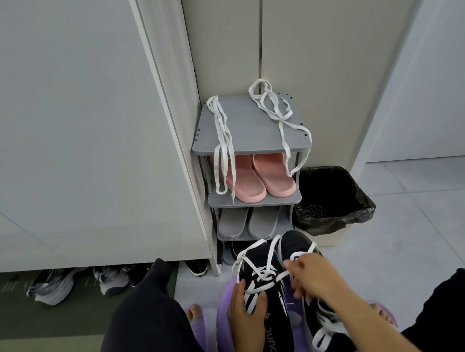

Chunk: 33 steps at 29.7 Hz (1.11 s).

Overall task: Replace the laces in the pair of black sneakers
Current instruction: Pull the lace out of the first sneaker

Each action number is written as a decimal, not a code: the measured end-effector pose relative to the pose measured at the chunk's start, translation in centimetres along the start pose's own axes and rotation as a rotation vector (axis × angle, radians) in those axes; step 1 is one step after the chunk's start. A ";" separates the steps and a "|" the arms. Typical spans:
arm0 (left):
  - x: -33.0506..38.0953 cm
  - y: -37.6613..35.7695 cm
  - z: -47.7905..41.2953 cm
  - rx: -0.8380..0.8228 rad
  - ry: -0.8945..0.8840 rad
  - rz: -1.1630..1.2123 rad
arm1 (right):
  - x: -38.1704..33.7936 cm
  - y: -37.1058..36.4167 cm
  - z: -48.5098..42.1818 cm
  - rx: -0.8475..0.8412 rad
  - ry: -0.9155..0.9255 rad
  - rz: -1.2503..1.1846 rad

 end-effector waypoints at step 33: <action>0.6 0.0 -0.1 0.010 -0.009 -0.031 | -2.1 -2.3 -0.8 0.130 0.173 0.136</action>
Point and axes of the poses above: each hand's wrist, its own z-axis away from the middle knuckle, its own y-axis out of the back of the hand, x = y × z, the point moved 10 cm from there along -z, towards the middle knuckle, and after that the axes turned 8 degrees about y, right-handed, at the moved point
